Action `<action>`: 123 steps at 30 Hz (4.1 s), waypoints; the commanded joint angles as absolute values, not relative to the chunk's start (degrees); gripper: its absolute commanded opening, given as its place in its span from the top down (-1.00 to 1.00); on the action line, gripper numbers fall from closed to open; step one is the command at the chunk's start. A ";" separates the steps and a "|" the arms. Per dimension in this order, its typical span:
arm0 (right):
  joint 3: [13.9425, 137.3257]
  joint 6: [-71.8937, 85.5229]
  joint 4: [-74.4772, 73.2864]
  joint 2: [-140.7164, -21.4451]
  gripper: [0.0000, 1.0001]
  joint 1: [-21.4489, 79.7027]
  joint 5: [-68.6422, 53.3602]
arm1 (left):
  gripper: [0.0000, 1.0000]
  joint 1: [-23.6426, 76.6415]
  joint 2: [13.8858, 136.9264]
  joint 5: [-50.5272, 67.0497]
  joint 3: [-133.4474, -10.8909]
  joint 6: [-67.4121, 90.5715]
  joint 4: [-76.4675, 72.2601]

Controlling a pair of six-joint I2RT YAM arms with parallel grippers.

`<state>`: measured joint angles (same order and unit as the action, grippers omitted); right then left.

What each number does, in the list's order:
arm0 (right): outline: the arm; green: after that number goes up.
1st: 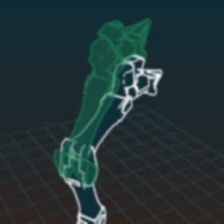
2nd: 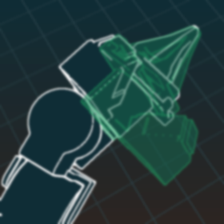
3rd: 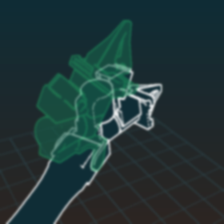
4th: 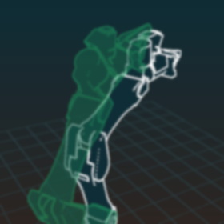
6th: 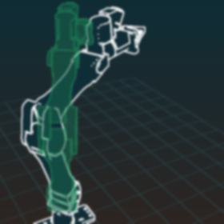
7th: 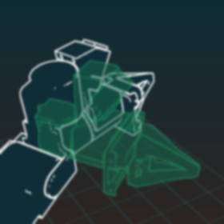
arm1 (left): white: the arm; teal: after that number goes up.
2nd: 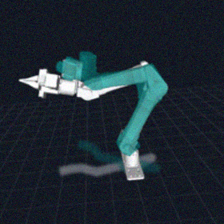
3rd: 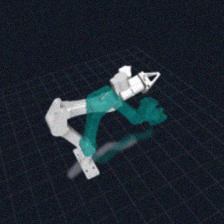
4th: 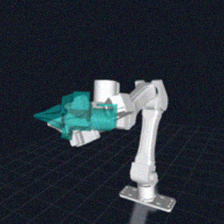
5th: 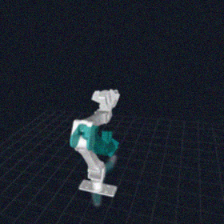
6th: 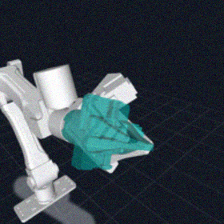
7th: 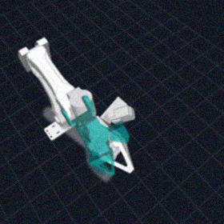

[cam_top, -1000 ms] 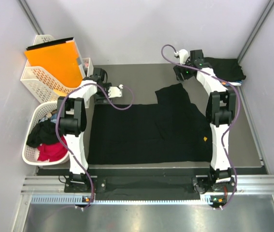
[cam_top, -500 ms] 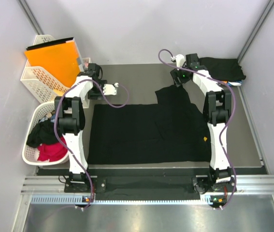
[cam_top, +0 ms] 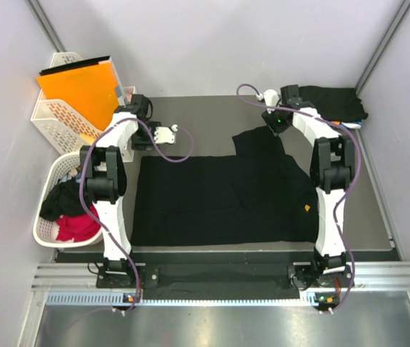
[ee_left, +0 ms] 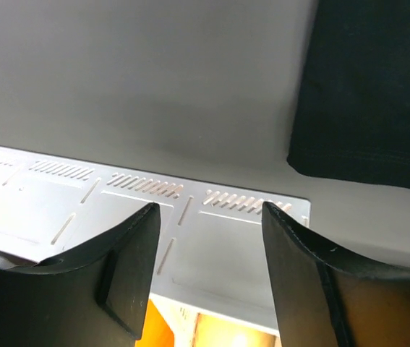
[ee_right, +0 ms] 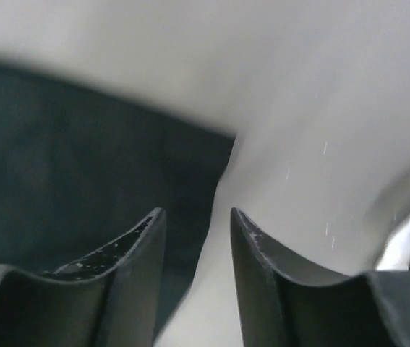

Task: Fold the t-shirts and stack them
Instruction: Grap the side of the flattened tshirt furthest away from the robot with both arms

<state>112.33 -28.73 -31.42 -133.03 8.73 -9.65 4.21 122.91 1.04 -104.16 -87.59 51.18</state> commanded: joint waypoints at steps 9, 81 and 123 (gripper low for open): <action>113.89 -32.80 -32.34 -127.95 -0.18 8.35 -9.14 | -0.26 3.87 116.54 4.57 -100.02 -91.49 55.19; 129.29 -21.80 -39.46 -145.72 -0.08 1.93 -41.31 | -0.28 10.90 114.52 -2.73 -98.09 -90.00 58.98; 128.50 -23.99 -39.37 -143.44 -0.03 2.64 -35.95 | -0.24 4.83 128.84 4.39 -108.54 -88.33 61.35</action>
